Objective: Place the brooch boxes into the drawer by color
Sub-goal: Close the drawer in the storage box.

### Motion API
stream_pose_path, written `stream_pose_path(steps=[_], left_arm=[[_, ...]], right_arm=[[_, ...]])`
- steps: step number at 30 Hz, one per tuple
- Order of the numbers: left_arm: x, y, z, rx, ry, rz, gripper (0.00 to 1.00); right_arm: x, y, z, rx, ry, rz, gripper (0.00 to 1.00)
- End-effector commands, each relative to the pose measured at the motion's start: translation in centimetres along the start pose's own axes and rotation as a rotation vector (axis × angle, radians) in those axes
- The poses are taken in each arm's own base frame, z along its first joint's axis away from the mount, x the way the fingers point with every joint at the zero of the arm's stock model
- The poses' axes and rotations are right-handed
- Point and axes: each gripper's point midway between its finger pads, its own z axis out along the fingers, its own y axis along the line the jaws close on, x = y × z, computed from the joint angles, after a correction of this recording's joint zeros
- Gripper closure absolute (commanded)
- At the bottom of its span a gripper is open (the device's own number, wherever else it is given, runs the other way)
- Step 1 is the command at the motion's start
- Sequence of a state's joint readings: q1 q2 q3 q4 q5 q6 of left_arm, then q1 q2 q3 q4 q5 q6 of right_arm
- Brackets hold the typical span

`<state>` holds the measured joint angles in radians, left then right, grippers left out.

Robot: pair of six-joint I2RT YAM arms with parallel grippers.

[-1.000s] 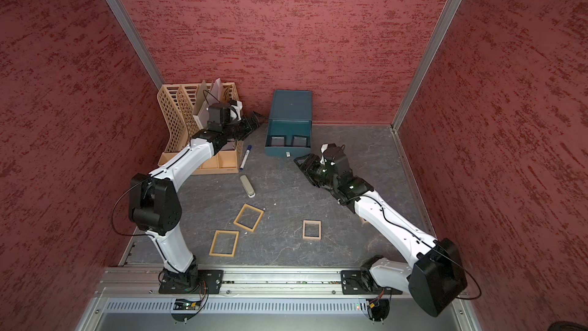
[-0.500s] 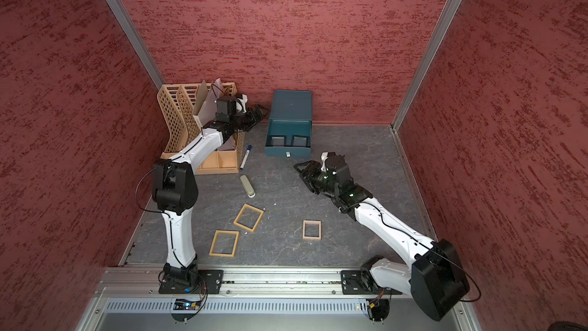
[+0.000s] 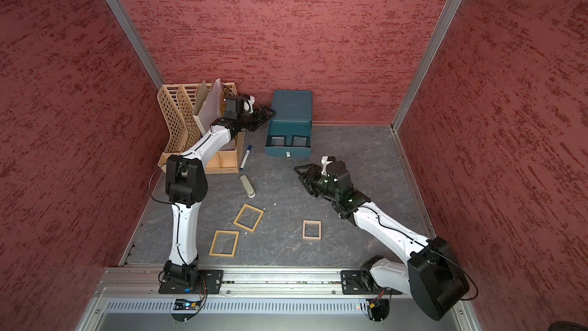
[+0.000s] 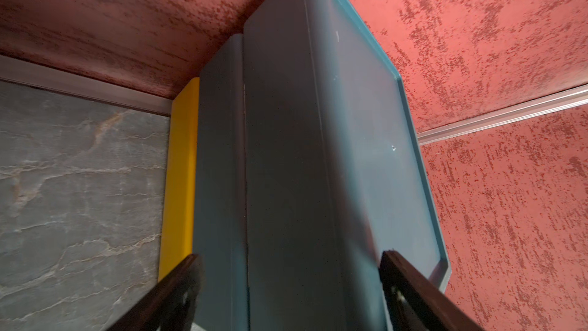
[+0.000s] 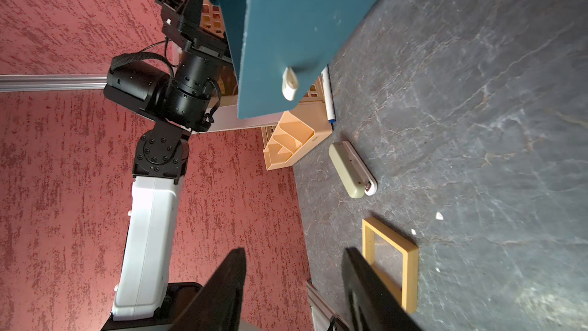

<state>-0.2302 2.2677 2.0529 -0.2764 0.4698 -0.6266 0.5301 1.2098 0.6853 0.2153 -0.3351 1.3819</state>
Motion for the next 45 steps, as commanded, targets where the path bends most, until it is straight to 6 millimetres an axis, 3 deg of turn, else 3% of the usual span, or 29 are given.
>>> stream_pose_path(steps=[1,14,24,34,45], left_arm=[[0.4,0.7,0.5,-0.031,0.020,0.019,0.10],[1.4,1.8,0.5,-0.072,0.049,0.010,0.14],[1.7,1.2,0.3,-0.061,0.050,-0.002,0.14],[1.8,1.2,0.3,-0.069,0.049,-0.005,0.14],[1.9,1.1,0.2,-0.072,0.054,0.000,0.14]], right_arm=[[-0.3,1.3,0.2,-0.068,-0.004,0.001,0.47],[-1.1,1.4,2.3,-0.151,-0.041,0.056,0.50],[-2.6,1.1,5.3,-0.228,-0.086,0.124,0.58],[-4.7,1.4,6.6,-0.302,-0.170,0.147,0.59],[-5.5,1.9,8.4,-0.317,-0.183,0.159,0.64]])
